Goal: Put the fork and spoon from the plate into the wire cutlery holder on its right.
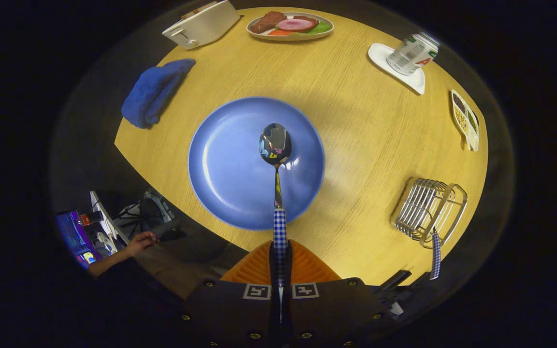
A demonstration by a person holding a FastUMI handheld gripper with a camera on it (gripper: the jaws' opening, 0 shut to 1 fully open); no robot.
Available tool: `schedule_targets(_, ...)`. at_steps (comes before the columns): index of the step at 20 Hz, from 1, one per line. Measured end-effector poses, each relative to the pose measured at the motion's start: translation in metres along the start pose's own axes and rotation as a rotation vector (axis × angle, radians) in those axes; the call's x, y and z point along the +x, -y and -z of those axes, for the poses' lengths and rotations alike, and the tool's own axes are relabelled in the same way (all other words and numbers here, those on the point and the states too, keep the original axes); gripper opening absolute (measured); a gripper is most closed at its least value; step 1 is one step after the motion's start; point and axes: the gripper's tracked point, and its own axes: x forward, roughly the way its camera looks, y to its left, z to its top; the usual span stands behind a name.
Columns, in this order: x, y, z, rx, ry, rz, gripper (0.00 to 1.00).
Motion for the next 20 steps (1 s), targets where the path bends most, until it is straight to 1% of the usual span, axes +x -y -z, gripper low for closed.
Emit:
schedule_targets(6, -0.035, 0.044, 0.021, 0.068, -0.014, 0.032, 0.02)
schedule_targets(12, -0.051, 0.062, 0.039, 0.119, -0.022, 0.015, 0.02)
schedule_targets(15, -0.06, 0.076, 0.048, 0.148, -0.027, 0.024, 0.01)
schedule_targets(20, -0.077, 0.11, 0.056, 0.255, -0.017, 0.024, 0.02)
